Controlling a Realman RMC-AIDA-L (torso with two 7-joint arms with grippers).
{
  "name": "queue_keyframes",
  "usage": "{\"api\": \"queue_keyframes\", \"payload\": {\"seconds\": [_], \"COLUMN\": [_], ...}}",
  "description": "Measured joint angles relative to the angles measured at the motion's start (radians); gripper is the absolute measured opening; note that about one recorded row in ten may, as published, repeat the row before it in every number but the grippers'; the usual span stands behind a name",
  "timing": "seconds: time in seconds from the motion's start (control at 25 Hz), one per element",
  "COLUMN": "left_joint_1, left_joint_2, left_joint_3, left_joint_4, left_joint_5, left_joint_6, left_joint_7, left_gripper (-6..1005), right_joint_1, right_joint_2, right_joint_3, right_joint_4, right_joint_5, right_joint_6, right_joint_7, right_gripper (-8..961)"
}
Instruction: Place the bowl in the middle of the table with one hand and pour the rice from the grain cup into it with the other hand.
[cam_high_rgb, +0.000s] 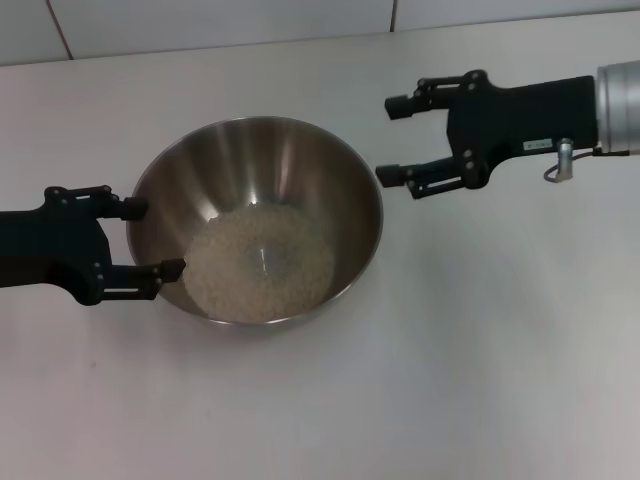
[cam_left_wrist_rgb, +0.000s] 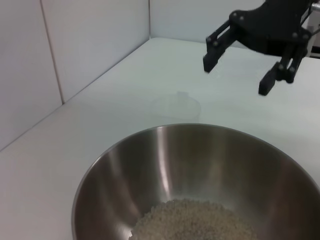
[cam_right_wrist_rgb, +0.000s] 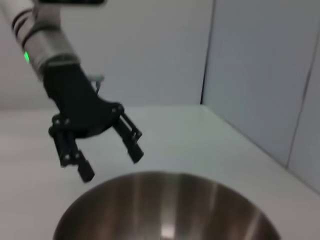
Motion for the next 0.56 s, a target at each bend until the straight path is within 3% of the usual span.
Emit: {"api": "queue_keyframes", "payload": {"seconds": [0.12,0.28,0.56], "left_joint_1": [0.000,0.000,-0.002], "left_joint_2": [0.000,0.000,0.000], "left_joint_3": [0.000,0.000,0.001], "left_joint_4": [0.000,0.000,0.001], "left_joint_5": [0.000,0.000,0.001], "left_joint_6": [0.000,0.000,0.000], "left_joint_7": [-0.001,-0.001,-0.002], "left_gripper": [815,815,815], "right_joint_1": [-0.078,-0.128,-0.143], "right_joint_2": [0.000,-0.001,-0.002], "right_joint_3": [-0.221,-0.345,-0.397], "right_joint_4": [-0.081,-0.141,-0.158], "right_joint_5": [0.123,0.179,0.188], "right_joint_6": [0.071,0.122,0.149], "right_joint_7": [0.061,0.100,0.127], "right_gripper": [800,800,800]}}
